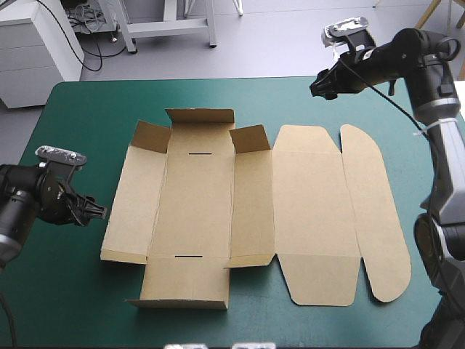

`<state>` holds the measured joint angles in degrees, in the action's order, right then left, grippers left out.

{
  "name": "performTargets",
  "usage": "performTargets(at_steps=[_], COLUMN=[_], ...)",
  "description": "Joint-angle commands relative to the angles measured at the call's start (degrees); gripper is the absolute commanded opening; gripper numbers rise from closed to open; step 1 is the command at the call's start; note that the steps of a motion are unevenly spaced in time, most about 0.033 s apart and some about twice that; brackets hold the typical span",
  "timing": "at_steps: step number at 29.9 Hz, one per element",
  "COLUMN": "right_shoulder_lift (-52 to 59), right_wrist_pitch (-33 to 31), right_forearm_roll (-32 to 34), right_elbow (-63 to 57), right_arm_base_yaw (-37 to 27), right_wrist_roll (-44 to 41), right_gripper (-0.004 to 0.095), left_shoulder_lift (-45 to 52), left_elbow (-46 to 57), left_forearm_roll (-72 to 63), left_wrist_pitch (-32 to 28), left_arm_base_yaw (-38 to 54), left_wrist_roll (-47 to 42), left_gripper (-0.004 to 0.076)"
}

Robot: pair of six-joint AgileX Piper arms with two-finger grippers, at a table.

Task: Fold the box

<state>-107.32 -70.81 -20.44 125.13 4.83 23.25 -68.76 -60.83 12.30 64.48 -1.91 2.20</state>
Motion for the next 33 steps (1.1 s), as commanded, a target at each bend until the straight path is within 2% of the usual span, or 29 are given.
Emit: performTargets(at_steps=[1,5,8,11,14,18,22,25,33], right_shoulder_lift=[7.54,10.49,10.96,10.96,10.96,10.96,10.96,10.96,10.96], right_wrist_pitch=[1.81,1.81,1.81,1.81,1.91,1.94,1.94,1.94,1.94], right_forearm_roll=[-0.77,-1.7,-3.22,-3.93,-5.87,-5.76,-5.75,-5.75,-5.75], right_elbow=[-2.59,-5.95,-6.85,-6.85,-6.85,-6.85,-6.85,-6.85,-6.85], right_arm_base_yaw=[-2.93,-5.52,-6.43,-6.43,-6.43,-6.43,-6.43,-6.43,-6.43], right_wrist_roll=[-0.13,0.42,0.56,1.4,2.55,2.75,3.18,3.18,3.55], right_gripper=[0.0572,0.0572,0.0573,0.0573,0.0572,0.0572,0.0572,0.0572,0.057], left_shoulder_lift=[-4.52,-7.79,-9.63,-11.64,-13.67,-16.72,-20.04,-21.76,-23.7], left_elbow=[-5.12,-6.05,-6.05,-6.05,-6.05,-5.68,-3.49,-2.27,2.62], left_forearm_roll=[-1.35,-9.54,-23.57,-39.45,-47.08,-48.8,-58.64,-60.88,-60.86], left_wrist_pitch=[-0.68,-0.97,-2.08,0.69,3.49,4.96,7.78,10.1,7.86], left_arm_base_yaw=[1.46,10.26,19.97,28.67,34.07,34.73,34.73,34.73,32.86], left_wrist_roll=[1.43,5.97,10.97,18.74,23.29,26.21,32.7,35.15,37.15], left_gripper=[0.0511,0.0511,0.0511,0.0511,0.0511,0.0511,0.0511,0.0511,0.0511])
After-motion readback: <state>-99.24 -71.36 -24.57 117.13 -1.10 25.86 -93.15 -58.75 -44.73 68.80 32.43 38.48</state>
